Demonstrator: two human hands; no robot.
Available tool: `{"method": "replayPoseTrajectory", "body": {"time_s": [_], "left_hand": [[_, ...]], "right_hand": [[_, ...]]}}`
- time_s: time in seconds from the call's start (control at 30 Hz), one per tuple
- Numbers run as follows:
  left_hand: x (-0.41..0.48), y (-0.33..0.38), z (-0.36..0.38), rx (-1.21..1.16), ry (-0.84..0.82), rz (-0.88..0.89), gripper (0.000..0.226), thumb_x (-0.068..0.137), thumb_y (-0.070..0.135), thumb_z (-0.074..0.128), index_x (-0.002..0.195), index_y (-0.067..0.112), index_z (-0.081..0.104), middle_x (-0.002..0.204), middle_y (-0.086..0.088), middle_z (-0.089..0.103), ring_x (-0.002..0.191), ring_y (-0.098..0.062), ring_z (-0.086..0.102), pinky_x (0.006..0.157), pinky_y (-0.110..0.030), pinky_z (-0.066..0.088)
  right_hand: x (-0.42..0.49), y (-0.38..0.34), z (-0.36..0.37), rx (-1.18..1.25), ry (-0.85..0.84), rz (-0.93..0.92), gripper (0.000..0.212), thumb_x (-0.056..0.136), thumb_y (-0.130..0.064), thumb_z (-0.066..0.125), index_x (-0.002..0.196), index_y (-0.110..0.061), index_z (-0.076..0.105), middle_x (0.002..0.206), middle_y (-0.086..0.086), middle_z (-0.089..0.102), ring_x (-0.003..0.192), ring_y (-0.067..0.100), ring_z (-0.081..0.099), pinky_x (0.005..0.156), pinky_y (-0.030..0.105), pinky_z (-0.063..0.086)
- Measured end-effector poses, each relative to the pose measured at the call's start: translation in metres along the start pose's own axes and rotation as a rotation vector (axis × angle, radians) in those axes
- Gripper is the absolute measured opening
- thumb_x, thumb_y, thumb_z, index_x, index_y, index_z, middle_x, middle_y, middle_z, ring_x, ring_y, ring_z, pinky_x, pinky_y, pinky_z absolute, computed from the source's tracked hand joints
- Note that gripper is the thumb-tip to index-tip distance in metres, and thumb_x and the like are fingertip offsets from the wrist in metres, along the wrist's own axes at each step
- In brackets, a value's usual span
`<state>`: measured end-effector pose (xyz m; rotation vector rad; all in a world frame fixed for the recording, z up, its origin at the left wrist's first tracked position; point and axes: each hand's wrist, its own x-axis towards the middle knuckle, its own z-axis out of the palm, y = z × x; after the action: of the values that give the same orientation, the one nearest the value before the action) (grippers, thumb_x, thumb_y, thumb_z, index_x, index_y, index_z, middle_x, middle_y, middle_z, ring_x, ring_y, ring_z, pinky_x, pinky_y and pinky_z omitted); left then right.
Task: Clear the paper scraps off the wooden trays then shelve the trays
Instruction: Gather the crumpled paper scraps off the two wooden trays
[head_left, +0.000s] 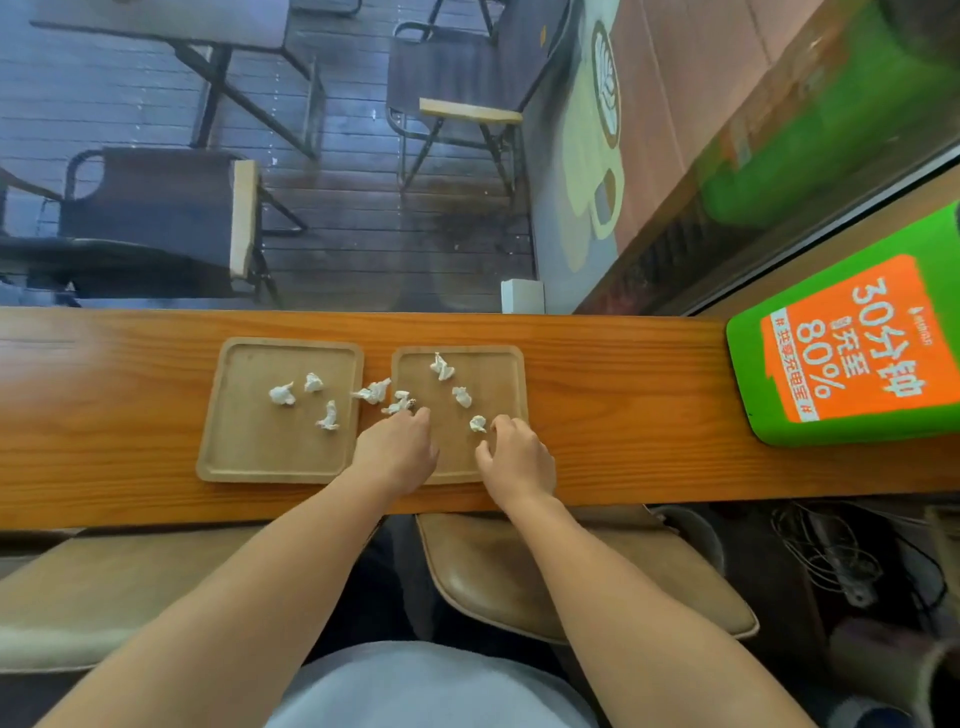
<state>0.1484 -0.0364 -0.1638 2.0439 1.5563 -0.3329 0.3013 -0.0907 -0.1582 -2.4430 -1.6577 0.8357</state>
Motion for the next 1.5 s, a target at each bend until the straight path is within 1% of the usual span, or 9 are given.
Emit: {"method": "replayPoseTrajectory", "body": {"time_s": [0.33,0.43,0.57,0.73,0.83,0.97,1.17,1.33,1.5], "left_hand": [[0.043,0.037,-0.007,-0.078,0.158,0.161,0.019,0.095,0.020,0.052,0.113,0.016,0.055,0.110,-0.008,0.053,0.083,-0.027,0.060,0.063,-0.039,0.053],[0.062,0.038,0.014,0.023,0.075,0.184,0.023,0.092,0.012,0.058,0.115,0.015,0.054,0.113,-0.010,0.047,0.087,-0.025,0.056,0.066,-0.040,0.056],[0.059,0.043,0.013,-0.033,0.114,0.205,0.016,0.093,0.008,0.058,0.109,0.009,0.057,0.117,-0.012,0.045,0.096,-0.025,0.054,0.076,-0.037,0.055],[0.060,0.041,0.017,-0.045,0.057,0.172,0.018,0.088,-0.004,0.057,0.104,0.005,0.056,0.120,-0.017,0.047,0.088,-0.028,0.059,0.079,-0.033,0.050],[0.056,0.037,0.012,-0.047,0.007,0.119,0.014,0.087,-0.007,0.055,0.097,0.002,0.056,0.128,-0.021,0.049,0.088,-0.032,0.062,0.072,-0.035,0.048],[0.041,0.024,0.006,-0.088,-0.016,0.046,0.018,0.084,-0.009,0.055,0.092,0.007,0.053,0.100,-0.010,0.050,0.087,-0.031,0.057,0.067,-0.034,0.044],[0.014,0.005,-0.014,-0.058,-0.035,-0.042,0.017,0.082,-0.003,0.051,0.090,0.012,0.047,0.090,-0.008,0.054,0.083,-0.029,0.056,0.067,-0.038,0.048],[-0.001,-0.010,-0.016,-0.090,-0.007,-0.170,0.008,0.086,0.011,0.045,0.090,0.018,0.044,0.082,-0.001,0.050,0.075,-0.024,0.050,0.062,-0.036,0.041],[-0.008,-0.016,-0.010,-0.069,0.046,-0.216,0.005,0.091,0.023,0.042,0.093,0.019,0.041,0.084,-0.001,0.052,0.075,-0.024,0.052,0.062,-0.036,0.042]], "right_hand": [[0.015,-0.005,0.010,0.094,0.024,0.031,0.023,0.095,-0.029,0.061,0.116,-0.020,0.060,0.115,0.001,0.058,0.092,0.019,0.062,0.066,0.028,0.046],[0.029,0.001,0.042,0.103,-0.025,0.097,0.023,0.095,-0.026,0.060,0.118,-0.021,0.058,0.117,0.002,0.057,0.092,0.021,0.062,0.067,0.029,0.048],[0.028,-0.004,0.041,0.070,0.007,0.069,0.013,0.096,-0.025,0.054,0.108,-0.022,0.057,0.107,-0.001,0.054,0.085,0.022,0.059,0.068,0.037,0.053],[0.037,-0.004,0.049,0.090,-0.024,0.111,0.021,0.101,-0.030,0.040,0.090,-0.020,0.055,0.083,-0.008,0.049,0.074,0.020,0.050,0.055,0.030,0.030],[0.033,-0.005,0.040,0.050,-0.060,0.092,0.006,0.097,-0.016,0.053,0.097,-0.013,0.057,0.101,0.004,0.050,0.080,0.024,0.055,0.064,0.039,0.049],[0.029,-0.002,0.029,0.106,-0.151,0.118,0.013,0.093,-0.009,0.055,0.104,-0.006,0.061,0.114,0.011,0.052,0.095,0.028,0.056,0.084,0.042,0.053],[0.027,-0.008,0.002,0.158,-0.245,0.223,0.018,0.090,-0.004,0.049,0.090,-0.010,0.066,0.108,0.008,0.056,0.093,0.024,0.057,0.084,0.040,0.056],[0.039,-0.016,-0.014,0.091,-0.451,0.146,0.036,0.092,-0.008,0.035,0.110,-0.002,0.066,0.114,0.016,0.063,0.101,0.031,0.060,0.084,0.039,0.053],[0.048,-0.024,-0.016,0.038,-0.444,0.033,0.025,0.096,-0.021,0.042,0.114,-0.012,0.057,0.109,0.007,0.058,0.089,0.022,0.056,0.070,0.033,0.046]]}}
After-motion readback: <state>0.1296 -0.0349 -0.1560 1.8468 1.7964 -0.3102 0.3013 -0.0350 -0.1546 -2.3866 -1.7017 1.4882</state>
